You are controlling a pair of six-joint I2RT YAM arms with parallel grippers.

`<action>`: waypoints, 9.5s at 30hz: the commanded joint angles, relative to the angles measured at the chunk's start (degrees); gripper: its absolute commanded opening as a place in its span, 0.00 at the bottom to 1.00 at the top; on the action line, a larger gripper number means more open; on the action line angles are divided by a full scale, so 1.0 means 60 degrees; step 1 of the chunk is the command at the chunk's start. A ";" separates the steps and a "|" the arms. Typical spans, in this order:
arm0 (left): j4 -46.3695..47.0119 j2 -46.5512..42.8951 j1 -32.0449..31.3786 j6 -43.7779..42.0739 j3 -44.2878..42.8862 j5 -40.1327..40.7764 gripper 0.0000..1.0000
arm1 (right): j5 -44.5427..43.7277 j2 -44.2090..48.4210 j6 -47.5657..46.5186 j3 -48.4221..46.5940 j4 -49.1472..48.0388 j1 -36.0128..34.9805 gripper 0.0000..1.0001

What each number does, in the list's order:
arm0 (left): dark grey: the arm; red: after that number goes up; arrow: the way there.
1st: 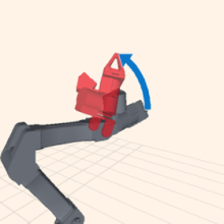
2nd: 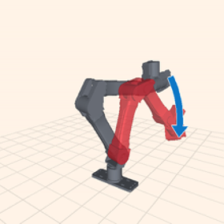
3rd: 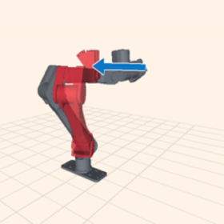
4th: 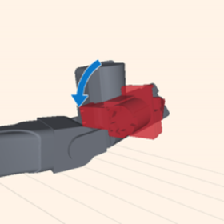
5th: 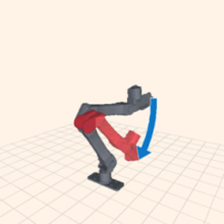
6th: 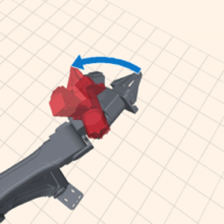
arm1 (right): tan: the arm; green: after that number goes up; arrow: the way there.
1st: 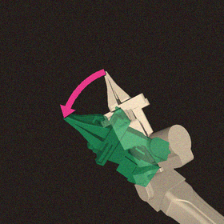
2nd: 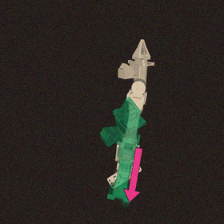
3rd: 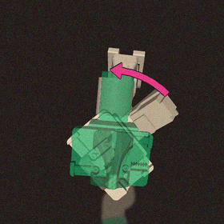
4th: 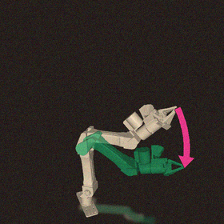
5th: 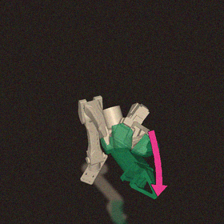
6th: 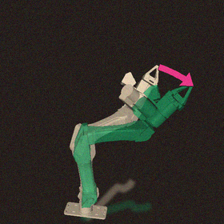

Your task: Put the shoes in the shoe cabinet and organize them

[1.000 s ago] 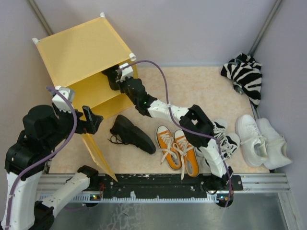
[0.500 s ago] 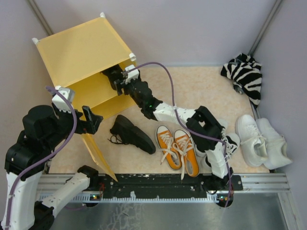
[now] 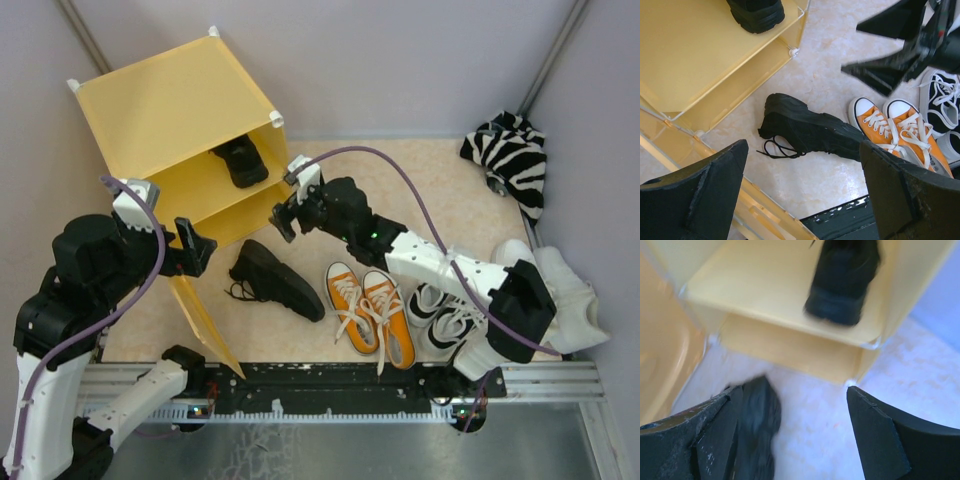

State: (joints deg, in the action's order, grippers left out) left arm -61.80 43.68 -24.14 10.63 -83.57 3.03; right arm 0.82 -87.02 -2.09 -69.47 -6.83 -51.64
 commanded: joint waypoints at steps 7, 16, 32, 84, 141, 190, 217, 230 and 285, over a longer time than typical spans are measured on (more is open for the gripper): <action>0.0091 0.0202 -0.0018 -0.0074 -0.0082 0.0060 0.99 | 0.2291 -0.0050 0.0293 0.1014 0.2602 -0.0276 0.85; 0.0271 0.0196 -0.0018 -0.0228 0.0100 -0.0031 0.99 | 0.1630 0.0372 0.1329 0.2419 0.2026 -0.1070 0.86; 0.0340 0.0108 -0.0017 -0.0198 0.0163 -0.0062 0.99 | 0.0404 -0.0760 0.2243 0.2144 0.2291 -0.1058 0.11; 0.0547 -0.0200 -0.0019 -0.0187 0.0165 -0.0375 0.99 | 0.1041 -0.2068 0.0736 -0.0604 0.0465 -0.0377 0.67; 0.0669 -0.0366 -0.0018 -0.0326 0.0257 -0.0431 0.99 | -0.2124 0.1206 0.2116 0.1613 0.3608 0.0650 0.59; 0.0805 -0.0542 -0.0019 -0.0293 0.0422 -0.0530 0.99 | -0.3395 -0.2017 0.8113 -0.1421 0.2911 0.0085 0.00; 0.0750 -0.0932 -0.0016 -0.0234 0.0745 -0.0491 0.99 | -0.0021 -0.1738 -0.1010 -0.1010 0.3446 -0.0139 0.61; 0.0525 -0.1028 -0.0012 -0.0222 0.0698 -0.0206 0.99 | 0.1441 -0.2633 -0.3071 -0.1492 0.2596 0.0199 0.61; 0.0733 -0.0791 -0.0019 -0.0274 0.0867 -0.0276 0.99 | -0.2159 -0.1683 0.7876 0.0467 0.3246 0.0271 0.46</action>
State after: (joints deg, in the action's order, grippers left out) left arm -57.45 39.48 -24.14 8.97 -79.42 1.50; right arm -14.83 -96.57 47.55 -65.58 12.58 -49.32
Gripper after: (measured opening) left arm 0.989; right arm 0.402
